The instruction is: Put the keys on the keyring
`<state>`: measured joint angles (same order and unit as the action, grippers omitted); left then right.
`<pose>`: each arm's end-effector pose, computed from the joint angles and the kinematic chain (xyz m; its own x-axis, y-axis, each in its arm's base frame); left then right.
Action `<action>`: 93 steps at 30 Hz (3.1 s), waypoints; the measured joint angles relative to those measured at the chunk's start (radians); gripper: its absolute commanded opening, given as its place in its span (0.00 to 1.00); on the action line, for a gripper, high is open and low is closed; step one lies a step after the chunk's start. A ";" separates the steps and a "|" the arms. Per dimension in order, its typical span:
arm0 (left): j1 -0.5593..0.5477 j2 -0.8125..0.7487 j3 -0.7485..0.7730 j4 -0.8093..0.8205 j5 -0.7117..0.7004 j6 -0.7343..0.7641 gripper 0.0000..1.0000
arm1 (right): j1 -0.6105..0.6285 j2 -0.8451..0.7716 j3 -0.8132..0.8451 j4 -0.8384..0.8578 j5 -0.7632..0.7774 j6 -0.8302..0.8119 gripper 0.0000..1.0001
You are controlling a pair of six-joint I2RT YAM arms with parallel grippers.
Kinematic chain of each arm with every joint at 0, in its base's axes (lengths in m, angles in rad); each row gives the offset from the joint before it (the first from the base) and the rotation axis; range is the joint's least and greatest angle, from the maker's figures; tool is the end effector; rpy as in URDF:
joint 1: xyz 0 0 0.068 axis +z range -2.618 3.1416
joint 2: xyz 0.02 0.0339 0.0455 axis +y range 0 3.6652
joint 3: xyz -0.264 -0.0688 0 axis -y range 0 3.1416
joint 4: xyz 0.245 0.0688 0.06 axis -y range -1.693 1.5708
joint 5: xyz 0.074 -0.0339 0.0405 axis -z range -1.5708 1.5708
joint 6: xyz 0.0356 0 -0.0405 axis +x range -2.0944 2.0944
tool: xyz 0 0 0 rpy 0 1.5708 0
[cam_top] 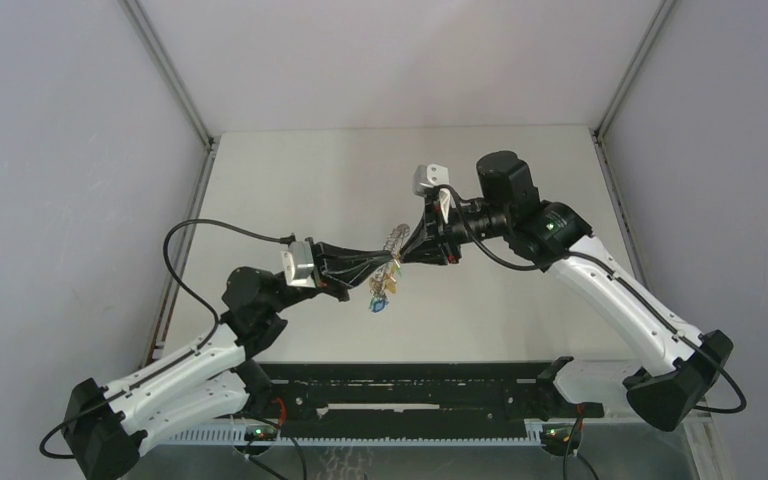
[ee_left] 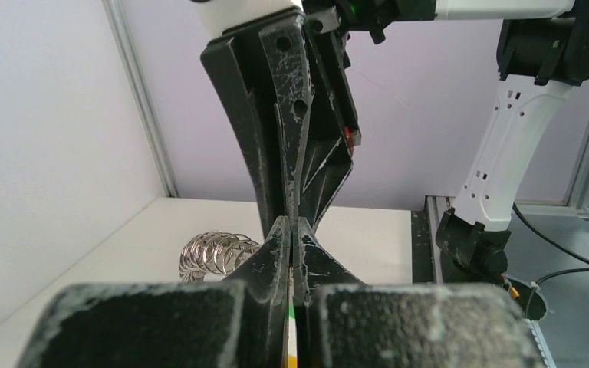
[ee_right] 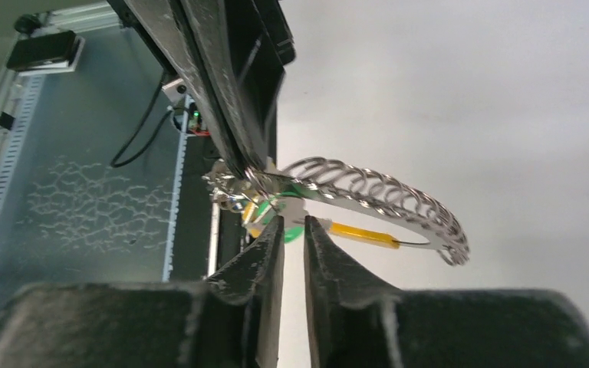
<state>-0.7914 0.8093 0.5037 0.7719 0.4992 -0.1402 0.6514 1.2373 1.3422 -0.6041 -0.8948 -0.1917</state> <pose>0.1169 -0.1425 0.3354 0.1836 -0.3604 -0.9146 0.9602 0.2651 0.0883 0.1863 0.1770 0.4022 -0.1977 -0.3006 -0.9330 -0.9796 0.0255 0.1993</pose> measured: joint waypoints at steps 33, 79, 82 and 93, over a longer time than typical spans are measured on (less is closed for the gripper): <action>0.000 -0.002 0.000 0.110 0.020 -0.048 0.00 | 0.049 -0.057 -0.109 0.301 -0.105 -0.028 0.28; 0.000 0.026 0.079 -0.332 0.153 0.106 0.23 | 0.218 0.202 0.420 -0.657 0.446 -0.405 0.00; 0.000 0.029 0.079 -0.333 0.164 0.106 0.26 | 0.220 0.202 0.420 -0.657 0.450 -0.409 0.00; 0.000 0.073 0.100 -0.325 0.188 0.098 0.28 | 0.241 0.202 0.420 -0.657 0.449 -0.425 0.00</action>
<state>-0.7914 0.8822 0.6033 0.4465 0.6872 -0.0425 0.8921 1.4391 1.7618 -1.2610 -0.4454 -0.6167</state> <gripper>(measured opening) 0.263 0.009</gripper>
